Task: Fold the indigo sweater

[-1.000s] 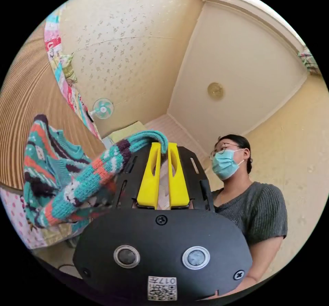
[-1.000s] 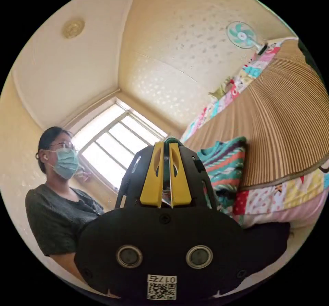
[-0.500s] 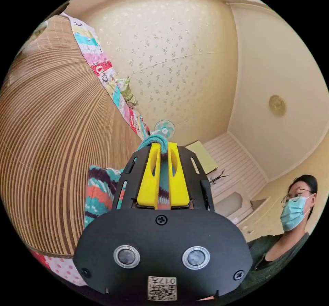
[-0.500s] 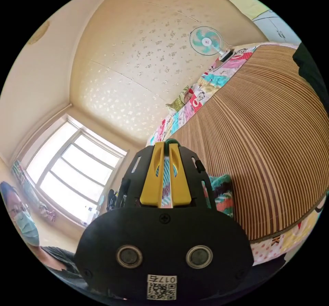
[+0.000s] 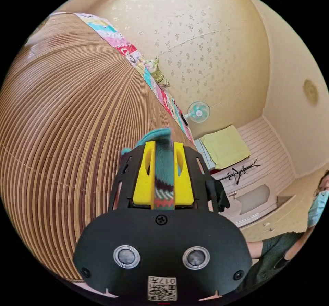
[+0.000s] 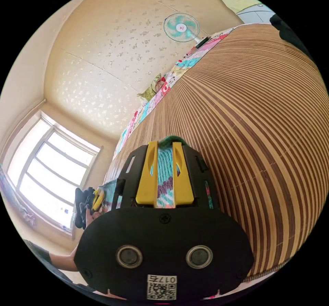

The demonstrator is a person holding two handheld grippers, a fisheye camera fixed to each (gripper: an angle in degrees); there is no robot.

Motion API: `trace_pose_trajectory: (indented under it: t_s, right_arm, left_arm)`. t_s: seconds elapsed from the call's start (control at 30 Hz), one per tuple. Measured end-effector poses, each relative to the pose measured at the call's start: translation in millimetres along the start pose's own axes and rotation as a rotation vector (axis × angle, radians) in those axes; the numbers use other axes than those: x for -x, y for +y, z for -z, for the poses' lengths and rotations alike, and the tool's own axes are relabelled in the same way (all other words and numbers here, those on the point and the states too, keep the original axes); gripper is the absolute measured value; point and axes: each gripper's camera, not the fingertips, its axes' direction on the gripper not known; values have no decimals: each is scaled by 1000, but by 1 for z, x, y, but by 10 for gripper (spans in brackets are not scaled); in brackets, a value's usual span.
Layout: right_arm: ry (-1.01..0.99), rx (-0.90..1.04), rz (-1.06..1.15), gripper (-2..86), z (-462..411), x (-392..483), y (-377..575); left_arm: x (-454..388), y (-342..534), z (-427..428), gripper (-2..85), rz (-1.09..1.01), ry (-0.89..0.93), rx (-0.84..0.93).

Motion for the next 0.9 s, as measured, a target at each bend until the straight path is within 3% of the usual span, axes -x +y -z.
trace_pose_trajectory:
  t_s: [0.07,0.2,0.37,0.5,0.7,0.9]
  right_arm:
    - [-41,-57,-22,108,7,-8,15]
    - [-64,-73,-35,123,5,-12,33]
    - [14,-12,-2,122,-13,3,54]
    - [-15,35,64,110,-11,34,73]
    - [-220,385,529,98,-20,169,174]
    - [-158,608,912,124,-32,280,333]
  left_arm:
    - [-14,26,32,152,-17,-15,-46]
    - [-34,95,94,165,20,-215,-52]
    - [-2,146,129,168,244,-112,-63]
    - [-2,151,137,167,308,-313,22]
    - [36,155,120,163,431,-72,62]
    - [49,135,97,105,482,25,82]
